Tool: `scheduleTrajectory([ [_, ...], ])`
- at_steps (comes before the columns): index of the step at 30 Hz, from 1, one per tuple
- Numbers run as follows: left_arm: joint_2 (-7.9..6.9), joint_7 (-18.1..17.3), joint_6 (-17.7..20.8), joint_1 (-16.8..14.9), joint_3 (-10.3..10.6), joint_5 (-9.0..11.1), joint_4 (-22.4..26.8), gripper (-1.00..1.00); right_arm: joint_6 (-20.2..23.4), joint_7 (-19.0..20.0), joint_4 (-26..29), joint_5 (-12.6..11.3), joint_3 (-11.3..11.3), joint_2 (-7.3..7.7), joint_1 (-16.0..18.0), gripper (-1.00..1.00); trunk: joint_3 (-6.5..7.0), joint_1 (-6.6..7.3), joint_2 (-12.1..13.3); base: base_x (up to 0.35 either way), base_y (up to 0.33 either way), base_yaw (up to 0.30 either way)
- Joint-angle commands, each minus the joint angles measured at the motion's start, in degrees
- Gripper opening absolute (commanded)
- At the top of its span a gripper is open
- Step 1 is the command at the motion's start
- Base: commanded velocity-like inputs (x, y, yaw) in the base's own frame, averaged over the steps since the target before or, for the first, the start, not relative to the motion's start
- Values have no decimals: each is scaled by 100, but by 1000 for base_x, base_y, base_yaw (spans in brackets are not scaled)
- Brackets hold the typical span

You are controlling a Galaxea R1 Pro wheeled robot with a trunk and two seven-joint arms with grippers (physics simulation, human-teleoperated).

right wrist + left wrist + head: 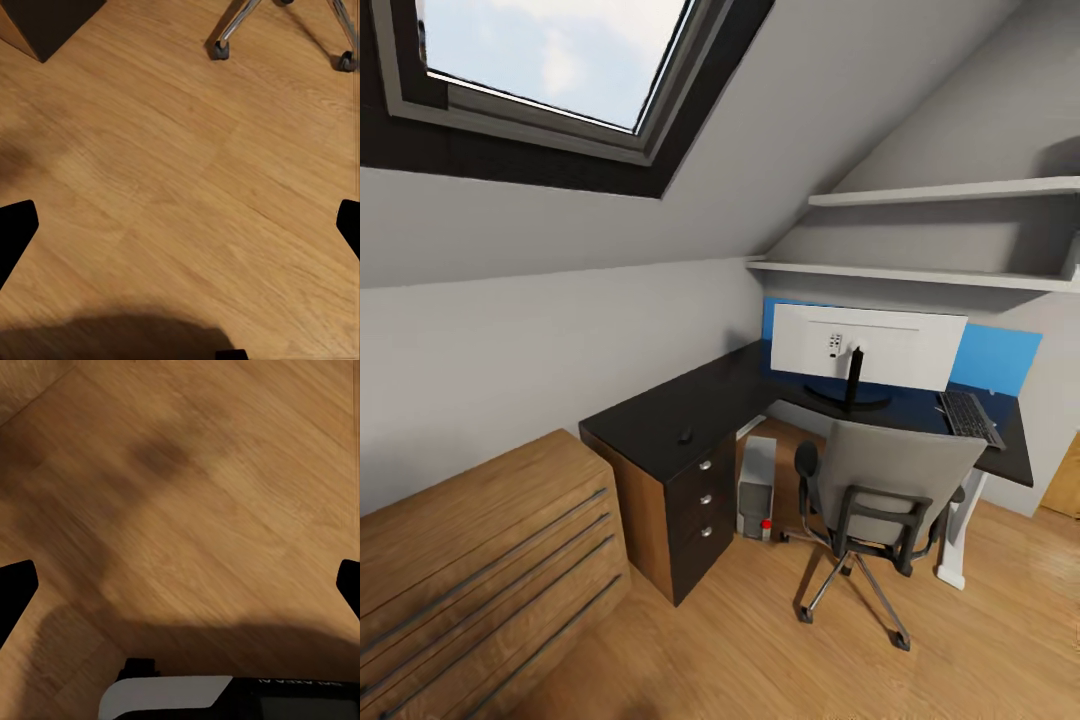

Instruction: In the bedroom, organize the workspace by keeping the computer under the desk, ensuring the monitor is on the desk, placing the keyboard on the desk next to the monitor, placing the mouse on the desk next to the keyboard, moving the folder from the swivel chair onto the desk next to the mouse, stacking the notebook on top of the folder with the pen on top of the notebook, and positioning the swivel chair next to the desk.

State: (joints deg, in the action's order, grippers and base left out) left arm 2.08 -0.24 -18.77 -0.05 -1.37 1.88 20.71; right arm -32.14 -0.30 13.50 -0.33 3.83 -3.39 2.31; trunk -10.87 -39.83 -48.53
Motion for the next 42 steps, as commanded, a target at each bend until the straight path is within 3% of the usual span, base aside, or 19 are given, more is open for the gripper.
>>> scheduleTrajectory([
  [1,3,-3,-11,1,-12,19,3,100,-20,15,-3,-2,33,-4,5,100,-8,-1,-6,0,0,-158],
  [12,3,-3,-5,2,-12,22,3,100,-20,12,4,-2,44,6,6,100,-8,-1,-6,0,0,-40],
  [34,3,6,-11,0,-15,23,1,100,-16,12,12,2,39,12,4,100,-18,-1,-6,0,0,-248],
  [42,3,6,-119,2,-20,23,2,100,2,-1,12,-21,52,-2,6,100,-75,-1,-6,0,0,-108],
])
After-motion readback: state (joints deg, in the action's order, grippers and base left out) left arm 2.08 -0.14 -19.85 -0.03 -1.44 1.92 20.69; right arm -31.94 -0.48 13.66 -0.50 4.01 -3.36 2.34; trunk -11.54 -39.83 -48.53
